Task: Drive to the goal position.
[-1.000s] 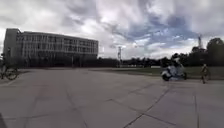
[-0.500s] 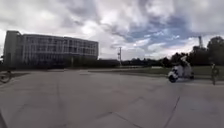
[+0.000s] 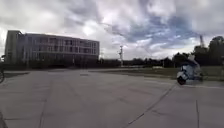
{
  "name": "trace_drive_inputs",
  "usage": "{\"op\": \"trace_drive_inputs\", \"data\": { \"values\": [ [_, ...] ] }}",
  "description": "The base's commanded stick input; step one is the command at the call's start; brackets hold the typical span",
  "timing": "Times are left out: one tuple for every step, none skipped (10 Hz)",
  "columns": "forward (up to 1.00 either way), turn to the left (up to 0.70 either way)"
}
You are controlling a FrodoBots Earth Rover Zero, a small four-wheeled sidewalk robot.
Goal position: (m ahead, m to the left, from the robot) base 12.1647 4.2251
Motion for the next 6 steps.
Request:
{"op": "trace_drive_inputs", "data": {
  "values": [
    [1.0,0.0],
    [1.0,0.01],
    [1.0,0.15],
    [1.0,0.16],
    [1.0,0.04],
    [1.0,0.05]
  ]
}}
